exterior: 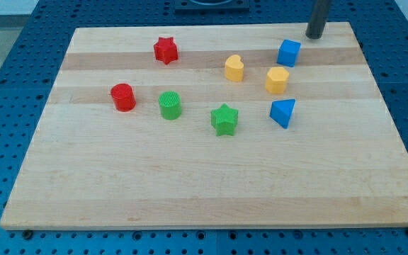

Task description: Slightly move the blue cube top right to the yellow hexagon

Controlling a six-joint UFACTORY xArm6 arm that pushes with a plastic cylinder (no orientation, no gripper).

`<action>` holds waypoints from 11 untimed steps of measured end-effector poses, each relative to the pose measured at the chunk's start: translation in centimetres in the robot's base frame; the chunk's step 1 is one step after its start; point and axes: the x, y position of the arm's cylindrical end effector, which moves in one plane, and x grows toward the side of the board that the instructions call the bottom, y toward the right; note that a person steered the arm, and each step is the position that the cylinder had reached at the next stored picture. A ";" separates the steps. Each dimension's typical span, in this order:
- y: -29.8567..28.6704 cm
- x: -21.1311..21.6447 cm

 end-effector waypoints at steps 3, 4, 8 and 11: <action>-6.5 4.6; -6.7 4.6; -11.8 7.1; -5.7 5.3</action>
